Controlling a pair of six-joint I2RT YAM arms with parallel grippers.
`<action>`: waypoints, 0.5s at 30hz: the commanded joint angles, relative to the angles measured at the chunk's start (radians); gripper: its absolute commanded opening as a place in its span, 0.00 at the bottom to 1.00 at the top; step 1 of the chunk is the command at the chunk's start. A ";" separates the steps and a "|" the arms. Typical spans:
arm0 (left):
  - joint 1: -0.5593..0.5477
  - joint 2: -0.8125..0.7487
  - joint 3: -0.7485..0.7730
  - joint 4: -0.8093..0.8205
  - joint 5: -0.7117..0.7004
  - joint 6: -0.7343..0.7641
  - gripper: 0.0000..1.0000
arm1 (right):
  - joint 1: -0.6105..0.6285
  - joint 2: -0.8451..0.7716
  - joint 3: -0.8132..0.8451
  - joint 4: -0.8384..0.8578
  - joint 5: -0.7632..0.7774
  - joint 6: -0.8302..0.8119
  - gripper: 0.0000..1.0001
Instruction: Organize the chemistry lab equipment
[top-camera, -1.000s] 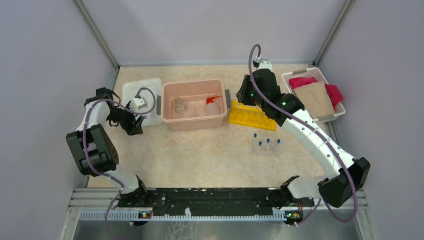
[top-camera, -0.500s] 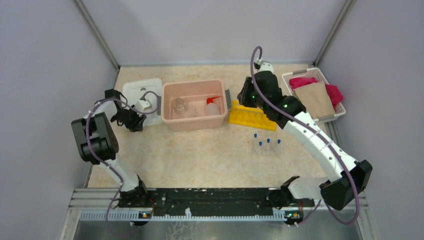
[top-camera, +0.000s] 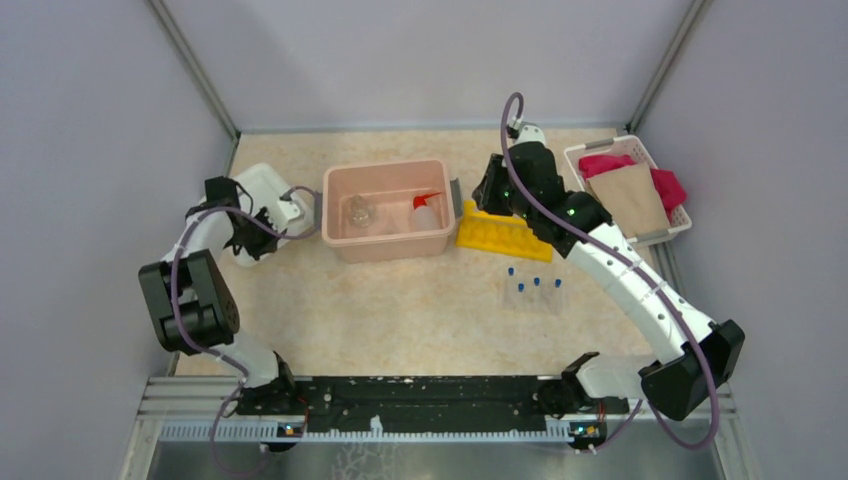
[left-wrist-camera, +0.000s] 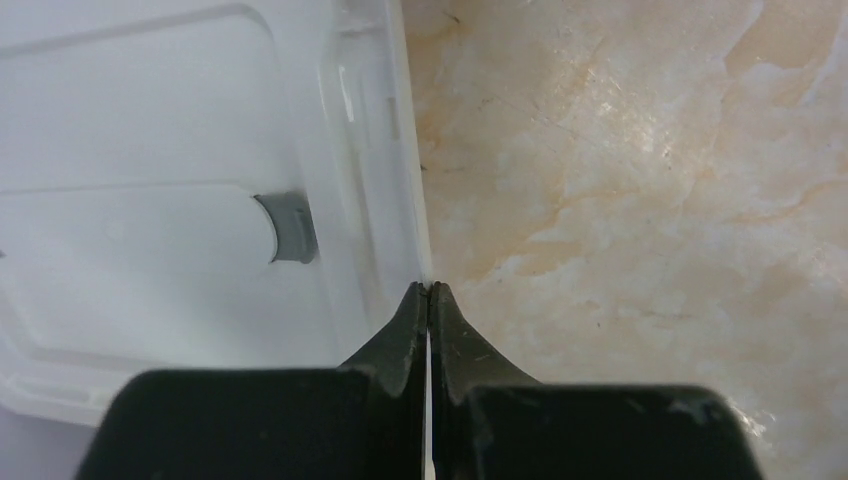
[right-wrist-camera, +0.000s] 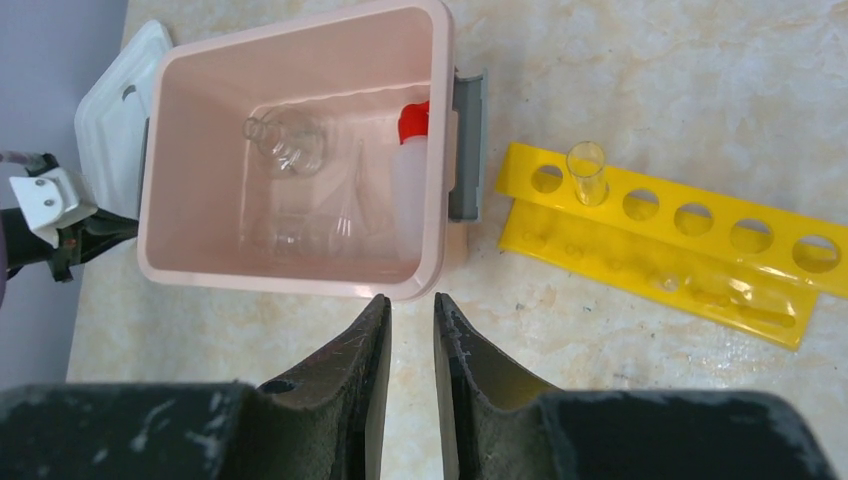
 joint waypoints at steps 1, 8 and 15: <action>0.002 -0.115 0.041 -0.091 0.003 -0.020 0.00 | -0.007 -0.009 0.032 0.035 -0.013 -0.006 0.22; 0.002 -0.283 0.181 -0.195 0.184 -0.177 0.00 | -0.007 0.000 0.034 0.052 -0.038 -0.005 0.21; 0.001 -0.414 0.349 -0.055 0.409 -0.513 0.00 | -0.007 -0.008 0.046 0.052 -0.036 -0.009 0.21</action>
